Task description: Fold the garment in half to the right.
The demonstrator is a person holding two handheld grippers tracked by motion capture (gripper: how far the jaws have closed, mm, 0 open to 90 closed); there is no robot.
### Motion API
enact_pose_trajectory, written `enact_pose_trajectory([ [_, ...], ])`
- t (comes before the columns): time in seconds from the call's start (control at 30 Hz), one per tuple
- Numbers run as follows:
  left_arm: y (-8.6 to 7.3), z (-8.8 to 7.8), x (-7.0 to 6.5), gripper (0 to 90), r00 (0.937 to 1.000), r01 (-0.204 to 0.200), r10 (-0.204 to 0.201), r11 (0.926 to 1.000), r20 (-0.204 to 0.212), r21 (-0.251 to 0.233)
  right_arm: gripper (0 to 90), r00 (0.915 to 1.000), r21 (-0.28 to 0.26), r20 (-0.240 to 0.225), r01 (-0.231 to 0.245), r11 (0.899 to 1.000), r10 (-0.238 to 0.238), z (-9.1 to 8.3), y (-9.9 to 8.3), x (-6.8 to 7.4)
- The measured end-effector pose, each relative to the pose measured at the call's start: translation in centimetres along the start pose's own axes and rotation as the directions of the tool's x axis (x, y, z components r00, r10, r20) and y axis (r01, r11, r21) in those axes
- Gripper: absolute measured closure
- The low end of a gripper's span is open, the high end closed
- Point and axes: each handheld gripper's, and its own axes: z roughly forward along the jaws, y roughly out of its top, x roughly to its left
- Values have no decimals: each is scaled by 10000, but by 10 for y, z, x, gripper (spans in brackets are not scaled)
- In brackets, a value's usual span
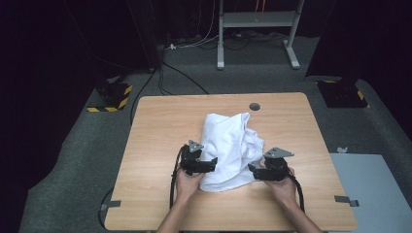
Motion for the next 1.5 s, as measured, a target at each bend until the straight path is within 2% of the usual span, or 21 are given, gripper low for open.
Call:
enact_pose_trajectory([
  [0.17, 4, -9, 1, 136, 9999, 136, -134, 9995, 75, -294, 206, 10000, -195, -57, -4, 9998, 3, -7, 4, -1],
  [0.8, 23, -45, 3, 131, 10000, 44, -41, 9932, 32, -1160, 205, 10000, -981, -80, -64, 9952, 56, -38, 16, -12],
  [1.5, 16, -72, 21, 135, 9978, 518, -574, 9871, -324, -1518, 205, 9987, -1627, 95, -471, 9856, 493, -69, 11, -31],
])
